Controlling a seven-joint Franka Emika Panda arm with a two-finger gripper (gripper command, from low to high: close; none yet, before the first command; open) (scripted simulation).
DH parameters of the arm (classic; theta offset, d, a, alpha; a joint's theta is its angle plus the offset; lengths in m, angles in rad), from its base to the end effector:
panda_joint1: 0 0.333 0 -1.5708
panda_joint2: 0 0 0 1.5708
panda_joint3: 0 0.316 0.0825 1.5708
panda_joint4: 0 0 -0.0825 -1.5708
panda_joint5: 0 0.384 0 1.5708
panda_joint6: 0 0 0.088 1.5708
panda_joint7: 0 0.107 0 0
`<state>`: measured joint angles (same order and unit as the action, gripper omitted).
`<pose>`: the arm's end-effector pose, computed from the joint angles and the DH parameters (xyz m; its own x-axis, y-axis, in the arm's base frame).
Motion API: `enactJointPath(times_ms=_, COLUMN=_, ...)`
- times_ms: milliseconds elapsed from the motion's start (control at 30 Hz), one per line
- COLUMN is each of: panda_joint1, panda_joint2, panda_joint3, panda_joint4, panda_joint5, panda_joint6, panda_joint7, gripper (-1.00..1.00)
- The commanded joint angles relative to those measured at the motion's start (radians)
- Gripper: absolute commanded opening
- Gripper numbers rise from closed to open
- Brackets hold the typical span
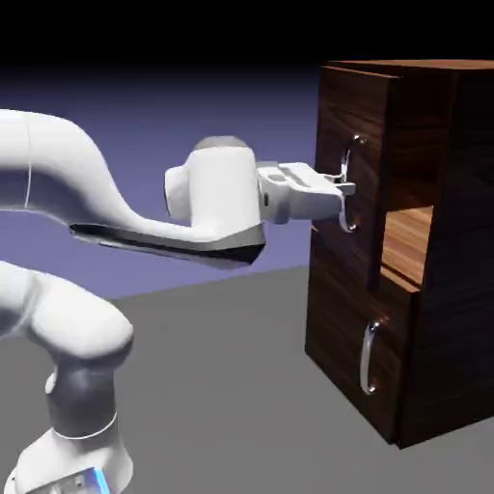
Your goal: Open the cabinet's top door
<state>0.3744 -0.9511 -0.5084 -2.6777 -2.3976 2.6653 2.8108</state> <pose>0.3310 -0.0447 0.5332 -0.1981 -0.6785 0.7074 -0.1978 -0.6792 -0.7068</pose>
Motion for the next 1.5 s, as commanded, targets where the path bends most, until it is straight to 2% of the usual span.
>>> enactJointPath(times_ms=0, panda_joint1=-0.026, panda_joint2=-0.015, panda_joint3=0.035, panda_joint4=-0.023, panda_joint5=0.045, panda_joint6=-0.020, panda_joint7=-0.018, gripper=-1.00)
enactJointPath(times_ms=333, panda_joint1=-0.161, panda_joint2=-0.166, panda_joint3=0.360, panda_joint4=-0.186, panda_joint5=0.479, panda_joint6=-0.232, panda_joint7=-0.178, gripper=-1.00)
enactJointPath(times_ms=500, panda_joint1=-0.004, panda_joint2=-0.214, panda_joint3=0.345, panda_joint4=-0.217, panda_joint5=0.546, panda_joint6=-0.428, panda_joint7=-0.249, gripper=-1.00)
enactJointPath(times_ms=800, panda_joint1=0.018, panda_joint2=-0.187, panda_joint3=0.671, panda_joint4=-0.210, panda_joint5=0.905, panda_joint6=-0.722, panda_joint7=-0.259, gripper=-1.00)
enactJointPath(times_ms=1100, panda_joint1=-0.024, panda_joint2=0.004, panda_joint3=0.998, panda_joint4=-0.051, panda_joint5=1.222, panda_joint6=-1.057, panda_joint7=-0.204, gripper=-1.00)
enactJointPath(times_ms=1467, panda_joint1=-0.285, panda_joint2=0.357, panda_joint3=1.393, panda_joint4=0.323, panda_joint5=1.459, panda_joint6=-1.506, panda_joint7=-0.082, gripper=-1.00)
